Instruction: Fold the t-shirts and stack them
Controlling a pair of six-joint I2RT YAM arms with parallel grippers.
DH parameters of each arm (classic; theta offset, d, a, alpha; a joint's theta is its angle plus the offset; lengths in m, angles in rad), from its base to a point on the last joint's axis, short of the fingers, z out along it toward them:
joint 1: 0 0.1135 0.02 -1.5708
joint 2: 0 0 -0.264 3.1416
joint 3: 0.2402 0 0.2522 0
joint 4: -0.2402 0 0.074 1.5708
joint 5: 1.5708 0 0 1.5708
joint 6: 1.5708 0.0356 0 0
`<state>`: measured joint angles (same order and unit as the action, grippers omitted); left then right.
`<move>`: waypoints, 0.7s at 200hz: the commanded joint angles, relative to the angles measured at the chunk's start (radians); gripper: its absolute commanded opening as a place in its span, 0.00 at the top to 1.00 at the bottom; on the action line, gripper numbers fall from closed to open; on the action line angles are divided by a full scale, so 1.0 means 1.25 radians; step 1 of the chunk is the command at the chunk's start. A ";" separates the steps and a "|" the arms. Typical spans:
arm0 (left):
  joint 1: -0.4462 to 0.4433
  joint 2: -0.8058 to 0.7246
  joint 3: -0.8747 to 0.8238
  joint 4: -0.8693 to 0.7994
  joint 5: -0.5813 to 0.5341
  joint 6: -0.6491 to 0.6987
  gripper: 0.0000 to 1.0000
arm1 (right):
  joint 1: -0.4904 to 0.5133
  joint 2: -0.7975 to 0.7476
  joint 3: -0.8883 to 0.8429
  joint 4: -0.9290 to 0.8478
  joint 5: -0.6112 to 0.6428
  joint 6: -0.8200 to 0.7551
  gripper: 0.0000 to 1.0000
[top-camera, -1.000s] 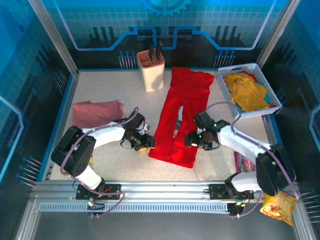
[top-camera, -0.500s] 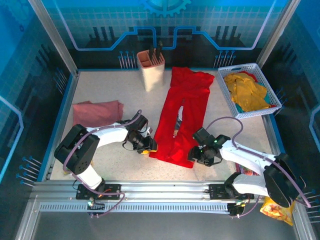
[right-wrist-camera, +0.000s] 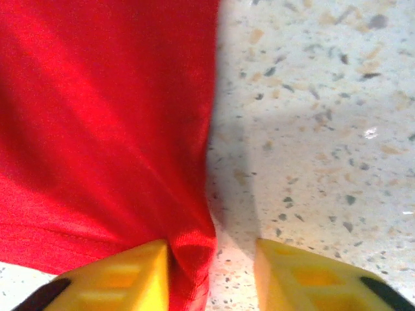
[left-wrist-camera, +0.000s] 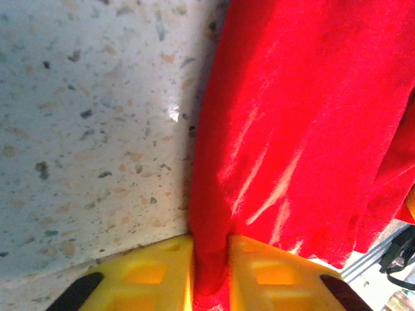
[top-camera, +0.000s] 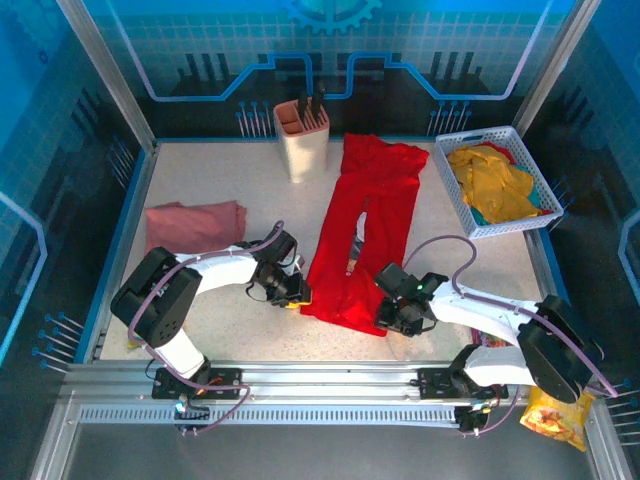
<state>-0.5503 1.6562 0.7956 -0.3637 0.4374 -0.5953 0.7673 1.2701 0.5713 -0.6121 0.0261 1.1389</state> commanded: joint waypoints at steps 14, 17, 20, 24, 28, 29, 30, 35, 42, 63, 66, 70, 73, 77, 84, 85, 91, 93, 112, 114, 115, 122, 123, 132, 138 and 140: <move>-0.030 0.017 -0.010 0.010 0.024 -0.004 0.90 | 0.046 0.022 0.003 0.097 -0.059 0.026 0.77; -0.031 0.016 -0.010 0.009 0.023 -0.005 0.90 | 0.048 0.020 0.003 0.092 -0.057 0.027 0.80; -0.032 0.014 -0.011 0.007 0.022 -0.006 0.91 | 0.049 0.016 0.003 0.087 -0.056 0.028 0.83; -0.034 0.012 -0.012 0.005 0.020 -0.007 0.92 | 0.050 0.010 0.002 0.080 -0.053 0.029 0.85; -0.035 0.009 -0.013 0.003 0.017 -0.010 0.94 | 0.053 0.004 0.001 0.073 -0.051 0.032 0.88; -0.036 0.008 -0.013 0.003 0.017 -0.011 0.95 | 0.053 0.001 0.001 0.072 -0.051 0.033 0.90; -0.036 0.008 -0.014 0.003 0.016 -0.012 0.95 | 0.053 0.000 0.000 0.071 -0.051 0.033 0.91; -0.039 0.004 -0.015 0.000 0.014 -0.017 0.97 | 0.055 -0.011 -0.005 0.065 -0.049 0.037 0.93; -0.044 -0.002 -0.020 0.002 0.012 -0.025 1.00 | 0.058 -0.028 -0.012 0.057 -0.046 0.043 0.97; -0.064 -0.026 -0.035 0.007 0.002 -0.054 1.00 | 0.060 -0.086 -0.040 0.022 -0.029 0.066 1.00; -0.067 -0.029 -0.037 0.008 0.000 -0.060 1.00 | 0.060 -0.096 -0.046 0.016 -0.025 0.070 1.00; -0.070 -0.035 -0.041 0.010 -0.001 -0.066 1.00 | 0.059 -0.110 -0.052 0.006 -0.021 0.074 1.00; -0.073 -0.039 -0.043 0.013 -0.001 -0.070 1.00 | 0.059 -0.119 -0.057 -0.001 -0.018 0.078 1.00; -0.077 -0.044 -0.048 0.016 0.000 -0.076 1.00 | 0.060 -0.134 -0.063 -0.011 -0.015 0.083 1.00; -0.084 -0.054 -0.056 0.021 0.000 -0.085 1.00 | 0.060 -0.158 -0.072 -0.031 -0.009 0.090 1.00; -0.084 -0.054 -0.057 0.022 0.001 -0.086 1.00 | 0.060 -0.162 -0.073 -0.032 -0.008 0.091 1.00; -0.088 -0.063 -0.062 0.022 0.001 -0.093 1.00 | 0.060 -0.185 -0.076 -0.055 -0.004 0.095 1.00; -0.089 -0.066 -0.065 0.022 0.001 -0.095 1.00 | 0.060 -0.192 -0.076 -0.063 -0.001 0.096 1.00; -0.094 -0.100 -0.078 0.000 0.001 -0.110 1.00 | 0.058 -0.257 -0.068 -0.148 0.022 0.105 1.00; -0.095 -0.105 -0.079 -0.003 0.001 -0.112 1.00 | 0.059 -0.264 -0.066 -0.158 0.024 0.105 1.00; -0.095 -0.108 -0.079 -0.005 0.000 -0.113 1.00 | 0.059 -0.268 -0.065 -0.162 0.027 0.105 1.00; -0.097 -0.126 -0.080 -0.021 -0.002 -0.121 1.00 | 0.059 -0.294 -0.059 -0.194 0.038 0.109 1.00; -0.098 -0.128 -0.080 -0.023 -0.002 -0.123 1.00 | 0.058 -0.302 -0.058 -0.202 0.040 0.111 1.00; -0.103 -0.157 -0.082 -0.035 0.000 -0.141 1.00 | 0.058 -0.336 -0.050 -0.236 0.051 0.117 1.00; -0.106 -0.174 -0.085 -0.039 0.006 -0.160 1.00 | 0.058 -0.358 -0.046 -0.256 0.056 0.123 1.00; -0.108 -0.182 -0.087 -0.040 0.008 -0.167 1.00 | 0.058 -0.364 -0.044 -0.262 0.058 0.125 1.00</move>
<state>-0.6674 1.5219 0.7044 -0.3538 0.4263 -0.7208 0.8310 0.9001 0.4889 -0.7574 0.0357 1.2476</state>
